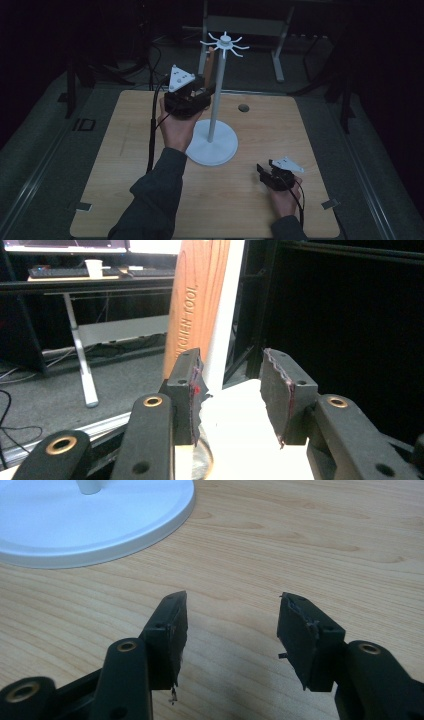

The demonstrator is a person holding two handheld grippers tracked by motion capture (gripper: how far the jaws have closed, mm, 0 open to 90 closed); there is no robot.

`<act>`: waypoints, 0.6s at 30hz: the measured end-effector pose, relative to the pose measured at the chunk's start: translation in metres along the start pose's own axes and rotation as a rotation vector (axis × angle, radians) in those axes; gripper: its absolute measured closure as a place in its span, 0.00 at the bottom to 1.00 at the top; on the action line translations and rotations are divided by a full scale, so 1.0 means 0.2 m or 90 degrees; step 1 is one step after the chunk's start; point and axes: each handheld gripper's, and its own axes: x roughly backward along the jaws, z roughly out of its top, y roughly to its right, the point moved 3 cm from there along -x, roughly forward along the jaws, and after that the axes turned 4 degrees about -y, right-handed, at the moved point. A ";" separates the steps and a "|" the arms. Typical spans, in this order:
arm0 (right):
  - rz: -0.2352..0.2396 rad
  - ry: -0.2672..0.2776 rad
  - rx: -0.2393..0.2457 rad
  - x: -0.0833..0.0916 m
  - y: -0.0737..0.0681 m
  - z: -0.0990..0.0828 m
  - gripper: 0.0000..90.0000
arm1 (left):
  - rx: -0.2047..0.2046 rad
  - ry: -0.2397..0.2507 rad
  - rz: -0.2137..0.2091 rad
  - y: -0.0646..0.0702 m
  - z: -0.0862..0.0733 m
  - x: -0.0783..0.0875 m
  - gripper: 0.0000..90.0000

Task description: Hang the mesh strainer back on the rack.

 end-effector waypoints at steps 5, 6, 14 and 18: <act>-0.001 0.000 0.001 0.00 0.00 0.00 0.50 | 0.004 -0.004 -0.017 0.00 0.00 0.01 0.67; -0.001 0.000 0.000 0.00 0.00 0.00 0.50 | 0.005 -0.005 -0.019 0.01 0.00 0.02 0.67; -0.001 -0.001 0.001 0.00 0.00 0.00 0.50 | 0.004 -0.029 -0.055 0.02 -0.01 0.03 0.67; -0.002 -0.001 0.002 0.00 0.00 0.00 0.50 | 0.003 -0.042 -0.073 0.03 -0.02 0.04 0.68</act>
